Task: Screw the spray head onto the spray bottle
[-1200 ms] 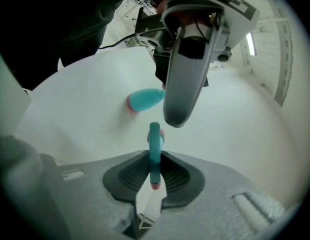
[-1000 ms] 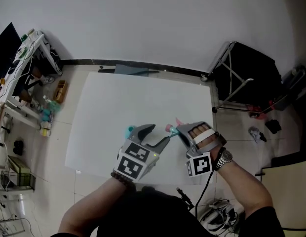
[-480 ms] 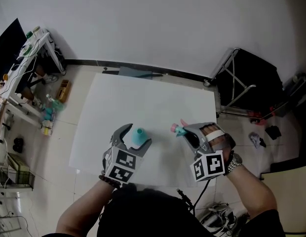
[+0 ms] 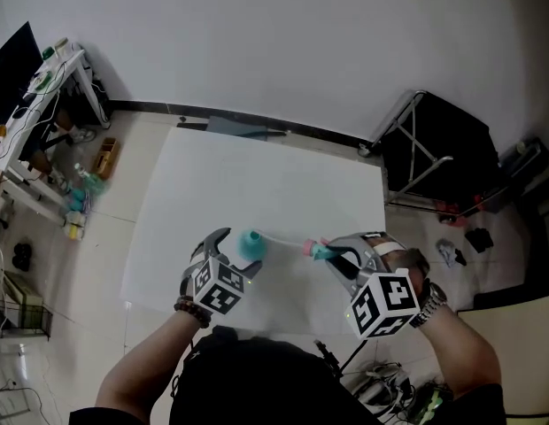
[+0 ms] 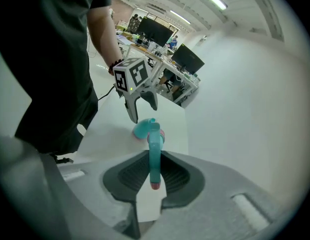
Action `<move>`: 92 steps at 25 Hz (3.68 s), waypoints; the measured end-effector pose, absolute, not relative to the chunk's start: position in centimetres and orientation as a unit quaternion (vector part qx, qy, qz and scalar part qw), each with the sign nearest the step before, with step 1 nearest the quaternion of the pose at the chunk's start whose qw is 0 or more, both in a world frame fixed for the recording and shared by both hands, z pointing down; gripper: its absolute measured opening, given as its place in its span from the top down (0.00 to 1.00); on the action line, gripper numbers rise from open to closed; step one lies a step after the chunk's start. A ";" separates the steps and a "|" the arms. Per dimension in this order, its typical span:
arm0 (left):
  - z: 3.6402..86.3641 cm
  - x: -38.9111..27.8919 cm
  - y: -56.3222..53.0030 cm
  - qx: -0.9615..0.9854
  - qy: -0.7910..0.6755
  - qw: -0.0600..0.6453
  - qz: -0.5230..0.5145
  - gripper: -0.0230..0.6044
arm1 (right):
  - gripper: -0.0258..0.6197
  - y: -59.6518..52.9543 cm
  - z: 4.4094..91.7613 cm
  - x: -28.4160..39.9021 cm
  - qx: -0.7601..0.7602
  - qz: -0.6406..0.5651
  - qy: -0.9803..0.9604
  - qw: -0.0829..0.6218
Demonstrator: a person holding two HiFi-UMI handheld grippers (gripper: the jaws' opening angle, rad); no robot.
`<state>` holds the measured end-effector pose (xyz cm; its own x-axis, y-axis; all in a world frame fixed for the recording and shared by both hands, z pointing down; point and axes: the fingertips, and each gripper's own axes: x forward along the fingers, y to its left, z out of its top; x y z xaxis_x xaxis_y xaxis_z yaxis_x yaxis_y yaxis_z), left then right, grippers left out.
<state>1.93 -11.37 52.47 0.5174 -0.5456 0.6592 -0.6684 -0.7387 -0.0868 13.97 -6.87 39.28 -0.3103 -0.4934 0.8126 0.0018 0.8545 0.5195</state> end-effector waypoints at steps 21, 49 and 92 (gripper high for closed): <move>59.3 4.1 -12.0 0.872 -0.271 0.055 0.403 0.22 | 0.88 -8.5 39.5 10.7 0.074 -0.166 -0.712 0.678; 60.1 5.0 -12.7 0.863 -0.229 0.006 0.450 0.32 | 0.88 -11.2 46.6 7.5 0.014 -0.122 -0.678 0.725; 56.5 4.1 -13.1 0.763 -0.250 -0.145 0.578 0.35 | 0.87 -9.4 46.0 10.7 0.194 0.446 -0.755 0.441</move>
